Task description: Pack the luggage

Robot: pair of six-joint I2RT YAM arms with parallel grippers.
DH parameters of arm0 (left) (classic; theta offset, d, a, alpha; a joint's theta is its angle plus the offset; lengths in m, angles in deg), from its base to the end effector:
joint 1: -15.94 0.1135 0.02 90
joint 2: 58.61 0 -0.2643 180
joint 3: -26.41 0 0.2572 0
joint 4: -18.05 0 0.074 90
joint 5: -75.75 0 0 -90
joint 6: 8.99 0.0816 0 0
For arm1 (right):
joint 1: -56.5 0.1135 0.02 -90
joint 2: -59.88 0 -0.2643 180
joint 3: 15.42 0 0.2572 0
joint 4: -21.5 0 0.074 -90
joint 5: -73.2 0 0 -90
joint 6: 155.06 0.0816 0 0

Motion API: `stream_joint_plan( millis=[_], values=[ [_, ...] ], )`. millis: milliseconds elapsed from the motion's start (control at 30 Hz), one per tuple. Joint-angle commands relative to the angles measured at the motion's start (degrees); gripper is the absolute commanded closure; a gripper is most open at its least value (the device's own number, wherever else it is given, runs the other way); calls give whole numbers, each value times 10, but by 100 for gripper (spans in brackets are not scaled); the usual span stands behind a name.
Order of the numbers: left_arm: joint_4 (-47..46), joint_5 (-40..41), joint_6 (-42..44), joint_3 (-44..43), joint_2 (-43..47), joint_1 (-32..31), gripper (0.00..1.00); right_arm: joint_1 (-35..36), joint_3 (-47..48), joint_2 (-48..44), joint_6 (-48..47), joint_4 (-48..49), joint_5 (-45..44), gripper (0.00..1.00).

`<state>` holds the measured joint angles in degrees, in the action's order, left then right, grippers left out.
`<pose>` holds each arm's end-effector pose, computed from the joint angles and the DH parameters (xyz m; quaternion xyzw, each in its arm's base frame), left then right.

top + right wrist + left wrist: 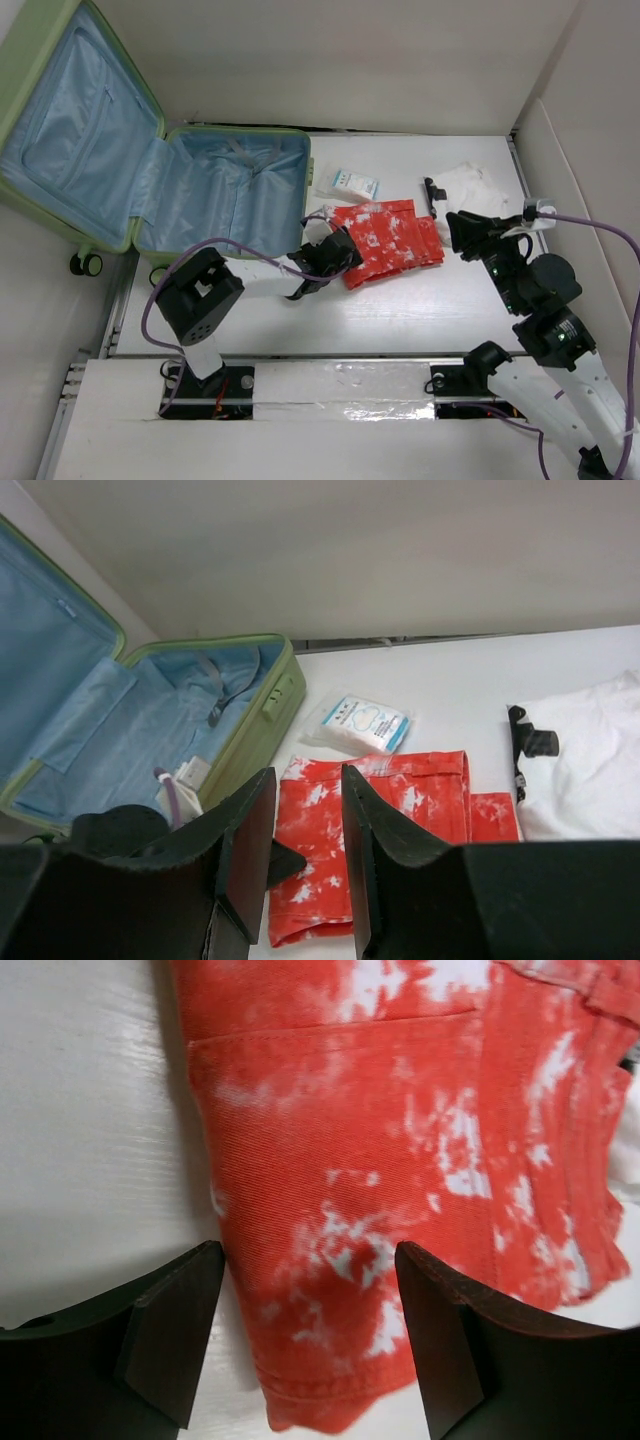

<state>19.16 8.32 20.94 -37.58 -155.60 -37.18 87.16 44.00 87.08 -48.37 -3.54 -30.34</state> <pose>0.2600 -0.2944 0.1520 -0.1440 0.8592 -0.2885 0.3973 0.1428 0.0624 0.3906 0.0079 0.6627 0.2276 0.7134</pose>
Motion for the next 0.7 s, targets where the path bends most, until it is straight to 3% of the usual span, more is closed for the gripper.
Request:
stream_joint_plan(
  millis=[0,367,567,667],
  values=[
    [29,36,-32,-22,-21,5,34,-5,9,-9,-10,10,15,61],
    [60,30,-24,-121,-117,-25,43,-5,7,-17,-6,18,33,61],
    [43,36,-51,-72,-100,-25,27,-5,0,-16,-4,22,47,61],
    [49,26,-58,-70,-114,-25,24,-5,1,-13,-5,25,55,60]
  ],
)
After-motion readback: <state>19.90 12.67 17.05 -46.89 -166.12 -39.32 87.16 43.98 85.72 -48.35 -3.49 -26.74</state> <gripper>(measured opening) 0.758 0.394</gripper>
